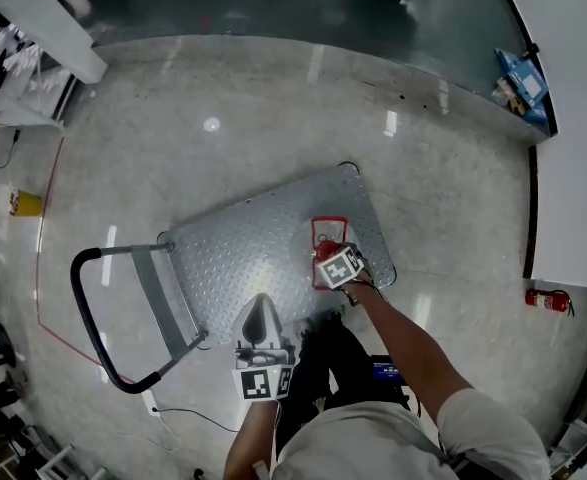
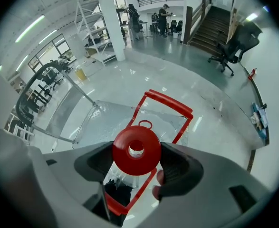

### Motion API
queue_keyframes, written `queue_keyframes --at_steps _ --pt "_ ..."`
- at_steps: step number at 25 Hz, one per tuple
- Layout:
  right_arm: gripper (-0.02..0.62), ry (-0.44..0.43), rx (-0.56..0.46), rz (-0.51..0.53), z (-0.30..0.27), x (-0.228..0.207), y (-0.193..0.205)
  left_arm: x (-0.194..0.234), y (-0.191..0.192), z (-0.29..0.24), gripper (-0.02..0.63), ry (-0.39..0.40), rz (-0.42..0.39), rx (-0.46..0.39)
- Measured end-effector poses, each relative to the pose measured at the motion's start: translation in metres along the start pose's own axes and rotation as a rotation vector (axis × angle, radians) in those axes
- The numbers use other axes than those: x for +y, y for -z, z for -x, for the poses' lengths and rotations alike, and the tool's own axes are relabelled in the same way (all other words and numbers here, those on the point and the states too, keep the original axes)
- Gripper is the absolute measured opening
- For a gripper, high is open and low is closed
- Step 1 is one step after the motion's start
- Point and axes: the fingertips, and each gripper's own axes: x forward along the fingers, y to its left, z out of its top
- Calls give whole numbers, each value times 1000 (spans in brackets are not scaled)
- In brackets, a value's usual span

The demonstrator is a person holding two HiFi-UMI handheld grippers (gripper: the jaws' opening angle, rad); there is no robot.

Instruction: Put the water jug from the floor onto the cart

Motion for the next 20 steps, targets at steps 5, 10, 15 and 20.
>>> queue_keyframes --at_steps 5,10,15,20 --pt "308 -11 8 20 0 1 2 -5 5 2 3 -14 -2 14" --pt "308 -2 9 56 4 0 4 -10 0 7 3 -11 -3 1" --pt "308 -36 -107 56 58 9 -16 -16 -9 14 3 -11 -7 -13" --pt "34 92 -447 9 170 6 -39 -34 -30 20 3 16 -9 -53"
